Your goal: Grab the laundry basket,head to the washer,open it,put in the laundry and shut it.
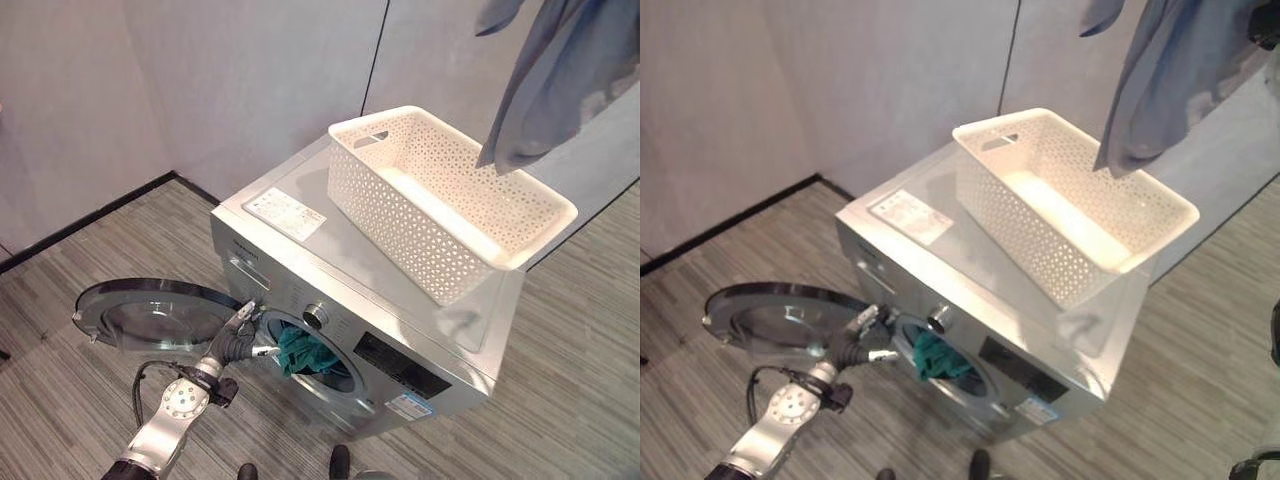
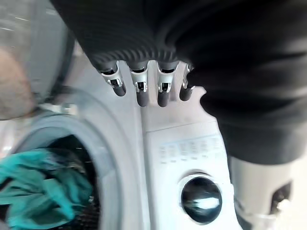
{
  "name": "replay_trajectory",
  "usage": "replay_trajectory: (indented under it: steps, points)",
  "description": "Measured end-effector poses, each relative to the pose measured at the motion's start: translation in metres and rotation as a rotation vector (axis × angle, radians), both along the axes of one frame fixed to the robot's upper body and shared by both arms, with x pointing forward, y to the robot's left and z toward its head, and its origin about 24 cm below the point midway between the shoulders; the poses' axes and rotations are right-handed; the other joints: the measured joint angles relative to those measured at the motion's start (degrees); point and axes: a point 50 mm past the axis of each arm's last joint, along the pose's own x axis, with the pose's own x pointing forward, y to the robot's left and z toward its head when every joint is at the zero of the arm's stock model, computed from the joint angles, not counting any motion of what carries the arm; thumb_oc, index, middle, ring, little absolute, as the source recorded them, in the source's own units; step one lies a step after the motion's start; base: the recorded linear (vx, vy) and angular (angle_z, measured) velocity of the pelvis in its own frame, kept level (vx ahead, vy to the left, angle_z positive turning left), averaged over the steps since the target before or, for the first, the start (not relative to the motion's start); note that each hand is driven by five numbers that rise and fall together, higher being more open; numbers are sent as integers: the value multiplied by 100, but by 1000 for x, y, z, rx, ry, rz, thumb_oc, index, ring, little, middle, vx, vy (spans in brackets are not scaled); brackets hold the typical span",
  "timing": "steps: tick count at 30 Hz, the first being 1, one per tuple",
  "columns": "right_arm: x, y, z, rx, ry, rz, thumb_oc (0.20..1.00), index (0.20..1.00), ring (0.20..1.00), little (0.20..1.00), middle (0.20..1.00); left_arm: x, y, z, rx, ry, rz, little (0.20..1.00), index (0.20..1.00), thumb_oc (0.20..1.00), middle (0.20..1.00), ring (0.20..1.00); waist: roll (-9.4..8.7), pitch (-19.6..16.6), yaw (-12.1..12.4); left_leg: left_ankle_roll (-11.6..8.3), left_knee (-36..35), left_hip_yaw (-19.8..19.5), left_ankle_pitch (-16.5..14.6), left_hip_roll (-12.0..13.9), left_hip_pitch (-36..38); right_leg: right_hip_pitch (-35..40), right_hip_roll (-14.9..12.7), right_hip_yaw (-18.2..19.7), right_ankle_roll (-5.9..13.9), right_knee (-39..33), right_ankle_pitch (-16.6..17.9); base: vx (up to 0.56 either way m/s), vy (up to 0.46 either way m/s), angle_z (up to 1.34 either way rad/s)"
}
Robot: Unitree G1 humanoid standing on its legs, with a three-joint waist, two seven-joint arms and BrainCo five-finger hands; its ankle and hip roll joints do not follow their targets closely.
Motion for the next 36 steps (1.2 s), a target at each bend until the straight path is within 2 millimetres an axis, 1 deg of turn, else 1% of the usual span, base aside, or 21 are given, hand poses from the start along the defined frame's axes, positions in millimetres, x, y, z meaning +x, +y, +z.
replay_trajectory:
  steps: [5, 6, 10, 13, 14, 16, 18, 19, 20, 21, 24, 25, 26, 28, 29, 30, 31, 32, 33, 34, 36]
  points:
    - [-27, 23, 16, -81, -170, 54, 200, 200, 200, 200, 200, 12, -7, 18, -14, -80, -26, 1000, 1000, 1000, 1000, 1000, 110, 81, -85, 174, -2, 196, -67, -229, 166, 58, -225, 221, 194, 0, 54, -69, 150, -21]
    - [-32, 25, 18, -89, -195, 52, 200, 200, 200, 200, 200, 14, -8, 21, -13, -92, -29, 1000, 1000, 1000, 1000, 1000, 101, 105, -168, 214, 4, 219, -95, -307, 232, 99, -253, 237, 240, 14, 72, -98, 161, -9]
    - [-59, 35, 25, -140, -327, 57, 200, 200, 200, 200, 200, 18, -7, 25, -10, -118, -15, 1000, 1000, 1000, 1000, 1000, 76, 263, -207, 364, 0, 408, -128, -448, 374, 0, -390, 318, 366, 323, 44, -143, 90, -20]
    - [-64, 43, 25, -162, -358, 92, 200, 200, 200, 200, 200, 18, -4, 26, -1, -119, -5, 1000, 1000, 1000, 1000, 1000, 22, 440, -183, 459, 0, 681, -152, -411, 424, -92, -374, -152, 484, 349, 406, -133, 67, -42]
    - [-65, 46, 23, -176, -360, 114, 200, 200, 200, 200, 200, 17, -4, 24, -2, -111, -3, 1000, 1000, 1000, 1000, 1000, 52, 516, -169, 561, 23, 752, -153, -321, 412, -193, -471, -627, 411, 834, 27, -182, 78, -42]
    - [-68, 56, 15, -149, -380, 202, 200, 200, 200, 200, 200, 15, 1, 23, 1, -104, 19, 1000, 1000, 1000, 1000, 1000, 101, 538, -50, 617, 166, 984, -161, -108, 380, -585, -540, -925, 352, 2674, -889, -168, 38, -47]
    - [-68, 64, 0, -152, -369, 276, 200, 200, 200, 200, 200, 13, 7, 22, 12, -101, 44, 1000, 1000, 1000, 1000, 1000, 80, 526, 33, 612, 291, 1154, -156, 73, 246, -568, -647, -1082, 446, 3714, -1407, -94, -6, -45]
    - [-69, 71, -7, -171, -357, 316, 200, 200, 200, 200, 200, 12, 10, 22, 25, -97, 48, 1000, 1000, 1000, 1000, 1000, 22, 503, 137, 607, 299, 1240, -152, 98, 251, -485, -746, -1128, 461, 3844, -1440, -75, -41, -56]
    - [-70, 75, -11, -205, -340, 335, 200, 200, 200, 200, 200, 11, 13, 23, 39, -96, 47, 1000, 1000, 1000, 1000, 1000, -49, 456, 242, 586, 317, 1336, -163, 77, 195, -259, -777, -1150, 525, 3473, -1293, -117, -61, -50]
    - [-67, 78, -16, -201, -330, 361, 200, 200, 200, 200, 200, 12, 16, 25, 59, -97, 49, 1000, 1000, 1000, 1000, 1000, -133, 406, 245, 561, 390, 1354, -147, 59, 84, -120, -786, -1179, 572, 3138, -1465, -128, -77, -38]
    - [-51, 82, -37, -148, -240, 405, 200, 200, 200, 200, 200, 11, 14, 25, 75, -106, 49, 1000, 1000, 1000, 1000, 1000, -88, 417, 304, 563, 542, 1495, -145, 144, 91, -12, -697, -1189, 458, 2936, -1575, -144, -115, -30]
    - [-40, 81, -59, -109, -158, 422, 200, 200, 200, 200, 200, 11, 13, 28, 48, -128, 79, 1000, 1000, 1000, 1000, 1000, -130, 389, 393, 549, 574, 1618, -157, 141, 89, -153, -716, -1065, 371, 3126, -1831, -142, -132, -42]
    - [-34, 81, -71, -91, -113, 428, 200, 200, 200, 200, 200, 11, 13, 27, 33, -134, 98, 1000, 1000, 1000, 1000, 1000, -214, 320, 461, 556, 692, 1676, -163, 126, -46, -316, -700, -874, 315, 3114, -1974, -265, -215, -46]
    - [-32, 81, -80, -90, -70, 434, 200, 200, 200, 200, 200, 12, 13, 29, 28, -143, 102, 1000, 1000, 1000, 1000, 1000, -286, 269, 616, 544, 889, 1714, -175, 141, -355, -282, -484, -626, -20, 2509, -2137, -149, -167, -46]
    - [-30, 82, -85, -77, -51, 443, 200, 200, 200, 200, 200, 10, 12, 26, 15, -132, 115, 1000, 1000, 1000, 1000, 1000, -189, 268, 644, 469, 940, 1713, -114, 287, -452, -311, -296, -571, -160, 2300, -1959, -137, -147, -46]
    - [-27, 82, -92, -61, -28, 449, 200, 200, 200, 200, 200, 8, 14, 24, 15, -128, 128, 1000, 1000, 1000, 1000, 1000, -187, 270, 652, 471, 1053, 1732, -109, 392, -493, -221, -182, -512, -229, 2069, -1879, -209, -216, -40]
    - [-22, 83, -106, -36, 26, 464, 200, 200, 200, 200, 200, 3, 21, 21, 24, -117, 156, 1000, 1000, 1000, 1000, 1000, -251, 252, 704, 459, 1732, 1708, -122, 631, -839, -85, -39, -499, -384, 1723, -1677, -219, -218, -32]
    - [-21, 85, -111, -24, 44, 476, 200, 200, 200, 200, 200, 1, 22, 20, 22, -112, 166, 1000, 1000, 1000, 1000, 1000, -314, 226, 752, 344, 1911, 1659, -230, 659, -1016, -64, -19, -447, -431, 1592, -1613, -199, -195, -28]
    - [-20, 86, -113, -23, 56, 491, 200, 200, 200, 200, 200, 1, 19, 19, 1, -116, 183, 1000, 1000, 1000, 1000, 1000, -237, 188, 773, 213, 1361, 1570, -195, 463, -1062, -57, 68, -435, -428, 1393, -1536, -264, -225, -21]
    - [-22, 87, -112, -24, 50, 503, 200, 200, 200, 200, 200, 0, 14, 19, -21, -118, 183, 1000, 1000, 1000, 1000, 1000, 47, 134, 779, 215, 1011, 1588, 162, 550, -1052, -93, 295, -467, -409, 1407, -1556, -266, -210, -15]
    - [-26, 93, -128, -3, 88, 565, 200, 200, 200, 200, 200, 2, 16, 20, -17, -122, 190, 1000, 1000, 1000, 1000, 1000, -82, 134, 777, 208, 1010, 1658, 289, 580, -1011, -151, 271, -551, -419, 1590, -1659, -264, -200, 7]
